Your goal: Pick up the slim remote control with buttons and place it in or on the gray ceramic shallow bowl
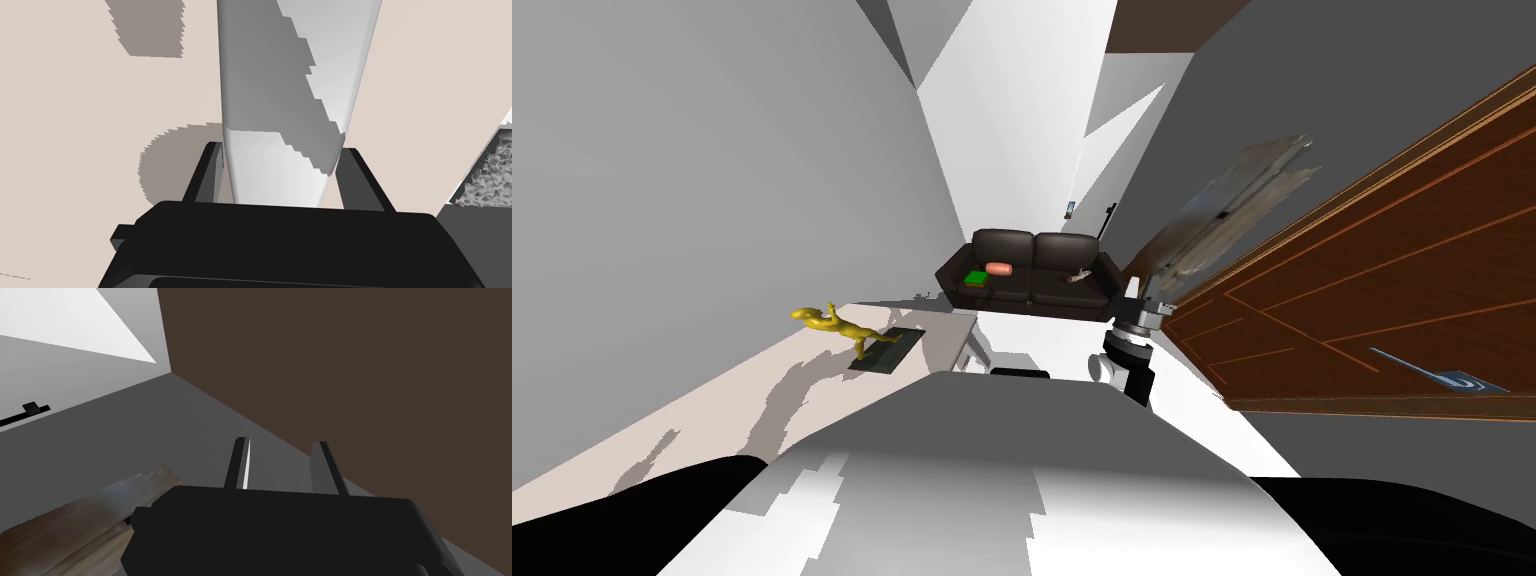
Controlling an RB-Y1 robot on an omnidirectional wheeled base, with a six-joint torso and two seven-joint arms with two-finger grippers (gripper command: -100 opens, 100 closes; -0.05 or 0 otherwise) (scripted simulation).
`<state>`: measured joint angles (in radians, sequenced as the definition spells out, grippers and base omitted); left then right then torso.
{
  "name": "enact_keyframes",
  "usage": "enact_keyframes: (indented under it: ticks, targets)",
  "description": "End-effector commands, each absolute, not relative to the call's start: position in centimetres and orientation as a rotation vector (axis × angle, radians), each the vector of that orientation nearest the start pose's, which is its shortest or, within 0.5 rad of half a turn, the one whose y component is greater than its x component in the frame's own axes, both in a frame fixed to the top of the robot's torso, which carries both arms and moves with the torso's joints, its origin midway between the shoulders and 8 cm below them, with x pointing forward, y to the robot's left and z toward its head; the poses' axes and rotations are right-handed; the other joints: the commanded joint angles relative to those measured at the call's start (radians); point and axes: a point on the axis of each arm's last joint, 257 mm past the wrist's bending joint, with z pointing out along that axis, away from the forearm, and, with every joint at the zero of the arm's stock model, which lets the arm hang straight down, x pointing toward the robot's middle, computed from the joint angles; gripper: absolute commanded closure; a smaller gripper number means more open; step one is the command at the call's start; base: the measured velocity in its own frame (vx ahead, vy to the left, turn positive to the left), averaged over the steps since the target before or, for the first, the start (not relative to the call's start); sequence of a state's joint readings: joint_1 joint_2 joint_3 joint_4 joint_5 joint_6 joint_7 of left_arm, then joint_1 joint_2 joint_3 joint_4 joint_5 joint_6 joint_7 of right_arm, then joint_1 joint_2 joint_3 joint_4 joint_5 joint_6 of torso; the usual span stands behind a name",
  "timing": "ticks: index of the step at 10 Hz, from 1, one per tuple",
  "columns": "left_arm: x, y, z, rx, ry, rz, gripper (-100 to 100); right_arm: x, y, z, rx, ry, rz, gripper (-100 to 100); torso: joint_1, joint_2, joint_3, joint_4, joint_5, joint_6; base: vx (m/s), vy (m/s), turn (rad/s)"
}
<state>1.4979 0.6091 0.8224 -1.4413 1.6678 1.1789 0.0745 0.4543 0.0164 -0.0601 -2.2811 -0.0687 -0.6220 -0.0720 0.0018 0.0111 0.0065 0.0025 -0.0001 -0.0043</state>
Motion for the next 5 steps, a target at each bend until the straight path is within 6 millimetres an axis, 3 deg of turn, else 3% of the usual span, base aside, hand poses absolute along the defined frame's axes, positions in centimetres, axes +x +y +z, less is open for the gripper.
enact_keyframes:
  ticks: [1, 5]
  targets:
    - [-25.3, 56.2, -27.2, -3.14, 0.068, -0.037, 100, 31.8, -30.0, 6.1, 0.589, 0.419, 1.4, 0, 0.0, 0.0, 0.0, 0.0, 0.0, 0.0, -0.2, 0.005, 0.038]
    - [-25.5, 56.7, -24.8, -3.132, 0.094, -0.018, 100, 31.8, -30.0, 6.1, 0.589, 0.419, 1.4, 0, -0.002, 0.0, 0.0, -0.001, -0.002, -0.001, -0.21, 0.008, 0.047]
